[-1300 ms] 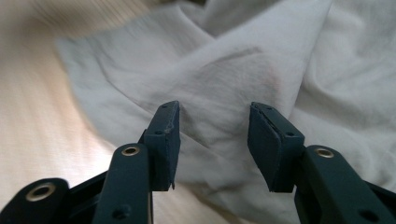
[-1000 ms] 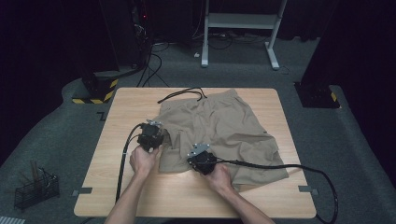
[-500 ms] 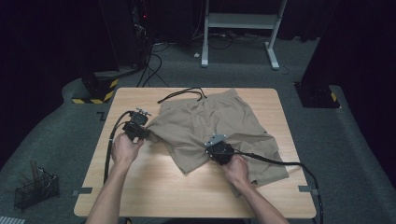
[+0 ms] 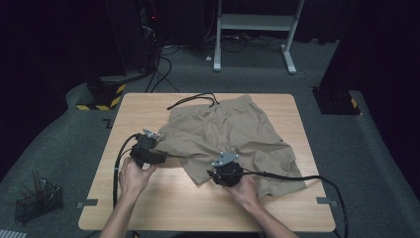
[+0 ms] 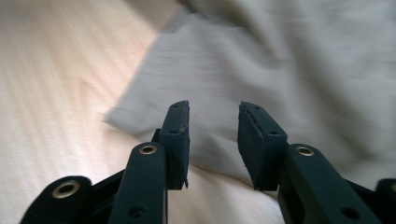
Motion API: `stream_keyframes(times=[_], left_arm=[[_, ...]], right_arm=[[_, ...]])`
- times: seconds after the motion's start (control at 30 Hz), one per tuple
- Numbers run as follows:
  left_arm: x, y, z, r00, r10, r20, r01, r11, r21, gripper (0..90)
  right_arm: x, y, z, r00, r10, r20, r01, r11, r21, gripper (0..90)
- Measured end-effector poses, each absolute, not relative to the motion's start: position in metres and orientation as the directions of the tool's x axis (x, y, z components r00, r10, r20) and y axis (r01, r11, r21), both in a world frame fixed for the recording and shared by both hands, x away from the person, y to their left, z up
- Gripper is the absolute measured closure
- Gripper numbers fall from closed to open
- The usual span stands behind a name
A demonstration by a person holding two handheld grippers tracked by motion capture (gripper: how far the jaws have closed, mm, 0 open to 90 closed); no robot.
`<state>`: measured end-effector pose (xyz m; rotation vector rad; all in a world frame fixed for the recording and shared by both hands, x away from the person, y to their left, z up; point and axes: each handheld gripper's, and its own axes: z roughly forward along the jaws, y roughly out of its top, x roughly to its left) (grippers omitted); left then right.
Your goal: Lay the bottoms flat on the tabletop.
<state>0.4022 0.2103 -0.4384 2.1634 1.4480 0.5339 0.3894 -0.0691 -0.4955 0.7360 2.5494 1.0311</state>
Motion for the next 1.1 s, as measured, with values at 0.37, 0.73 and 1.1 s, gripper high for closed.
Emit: stream_keyframes(times=[0.37,0.73,1.1], left_arm=[[0.443,0.192,-0.484,0.302,0.95,0.085,0.752,-0.292,0.591,39.3],[0.471,0.189,-0.485,0.369,0.92,0.128,0.74,-0.375,0.558,86.4],[0.436,0.199,-0.414,0.437,0.88,0.188,0.73,-0.469,0.497,88.1]], right_arm=[[0.391,-0.029,-0.51,-0.852,0.524,-0.01,0.363,0.604,0.709,58.1],[0.373,-0.032,-0.51,-0.917,0.395,-0.058,0.269,0.719,0.64,90.0],[0.347,-0.07,-0.493,-0.921,0.383,-0.071,0.231,0.684,0.692,86.3]])
